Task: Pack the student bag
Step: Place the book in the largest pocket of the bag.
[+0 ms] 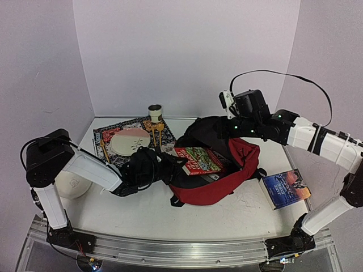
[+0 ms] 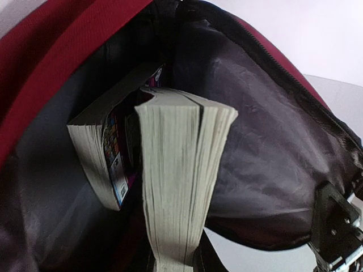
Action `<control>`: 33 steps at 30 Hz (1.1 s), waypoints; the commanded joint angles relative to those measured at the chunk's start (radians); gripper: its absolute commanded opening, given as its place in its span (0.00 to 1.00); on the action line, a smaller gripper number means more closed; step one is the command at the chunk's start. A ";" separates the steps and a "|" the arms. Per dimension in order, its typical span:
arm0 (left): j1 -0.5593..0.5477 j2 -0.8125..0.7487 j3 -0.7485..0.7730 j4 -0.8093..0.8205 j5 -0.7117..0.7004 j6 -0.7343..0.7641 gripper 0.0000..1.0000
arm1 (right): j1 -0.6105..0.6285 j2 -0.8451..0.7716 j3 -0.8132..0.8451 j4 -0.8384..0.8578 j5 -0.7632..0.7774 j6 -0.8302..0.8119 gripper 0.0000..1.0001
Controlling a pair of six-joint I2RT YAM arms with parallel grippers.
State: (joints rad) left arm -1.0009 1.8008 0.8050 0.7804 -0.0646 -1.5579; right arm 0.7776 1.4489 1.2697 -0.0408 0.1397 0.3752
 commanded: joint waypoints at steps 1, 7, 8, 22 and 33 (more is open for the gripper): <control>-0.015 0.073 0.103 0.145 -0.108 -0.021 0.00 | 0.010 -0.045 -0.006 0.080 -0.023 0.017 0.00; -0.033 0.175 0.196 0.154 -0.161 0.004 0.02 | 0.018 -0.027 -0.005 0.095 -0.039 0.023 0.00; -0.032 0.187 0.207 0.154 -0.164 0.011 0.04 | 0.019 -0.024 -0.003 0.096 -0.041 0.024 0.00; -0.035 0.246 0.276 -0.087 -0.112 0.159 0.56 | 0.028 -0.008 0.002 0.096 -0.044 0.023 0.00; -0.035 0.203 0.338 -0.416 -0.058 0.285 0.59 | 0.027 -0.008 -0.001 0.096 -0.037 0.021 0.00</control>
State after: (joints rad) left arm -1.0351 2.0576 1.0961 0.4982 -0.1570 -1.3367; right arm 0.7956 1.4475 1.2583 -0.0200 0.1085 0.3898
